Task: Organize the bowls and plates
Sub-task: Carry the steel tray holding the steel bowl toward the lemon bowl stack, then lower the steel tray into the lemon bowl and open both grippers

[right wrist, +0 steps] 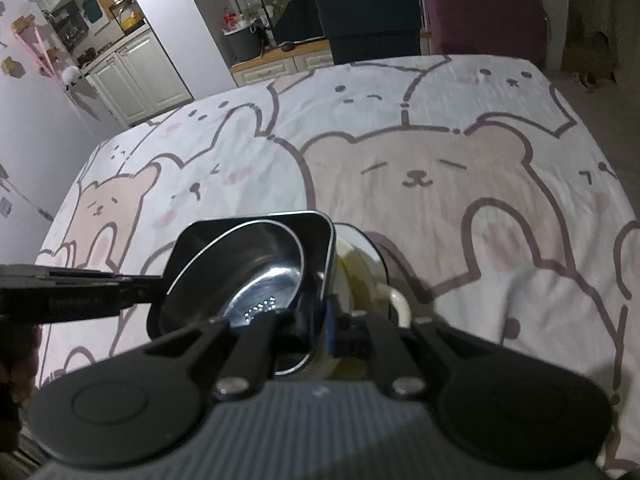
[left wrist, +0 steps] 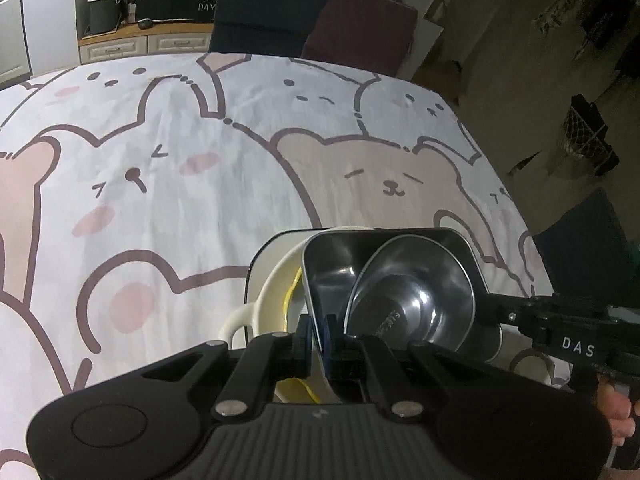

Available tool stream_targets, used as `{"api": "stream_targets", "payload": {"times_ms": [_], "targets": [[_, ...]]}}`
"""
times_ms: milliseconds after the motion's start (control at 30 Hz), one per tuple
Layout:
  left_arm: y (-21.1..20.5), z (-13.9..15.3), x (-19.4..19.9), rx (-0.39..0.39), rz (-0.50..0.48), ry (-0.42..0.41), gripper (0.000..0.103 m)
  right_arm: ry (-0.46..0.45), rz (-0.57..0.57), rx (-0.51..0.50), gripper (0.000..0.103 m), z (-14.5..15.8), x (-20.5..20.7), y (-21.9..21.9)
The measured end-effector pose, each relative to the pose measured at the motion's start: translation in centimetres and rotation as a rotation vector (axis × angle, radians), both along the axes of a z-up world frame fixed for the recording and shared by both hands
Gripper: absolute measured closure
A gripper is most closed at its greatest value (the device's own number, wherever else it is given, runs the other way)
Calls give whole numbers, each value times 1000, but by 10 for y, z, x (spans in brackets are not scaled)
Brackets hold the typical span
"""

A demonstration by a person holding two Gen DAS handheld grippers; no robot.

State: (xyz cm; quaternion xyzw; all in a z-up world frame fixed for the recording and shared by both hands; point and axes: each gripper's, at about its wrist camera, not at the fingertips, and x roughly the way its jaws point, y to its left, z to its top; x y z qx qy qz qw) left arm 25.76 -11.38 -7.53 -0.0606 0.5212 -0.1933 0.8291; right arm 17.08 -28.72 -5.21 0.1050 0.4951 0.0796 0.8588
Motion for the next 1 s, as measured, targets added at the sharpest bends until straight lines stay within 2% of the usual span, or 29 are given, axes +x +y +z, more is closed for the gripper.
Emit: {"api": "stream_targets", "payload": {"times_ms": [500,1000], "targets": [[1,-11,2,13,-6,40,97,55,23,-14,96,-14,9,2],[-3,-12,3,18,-16,42,97,76,22,-33,96,-20,17,4]]}}
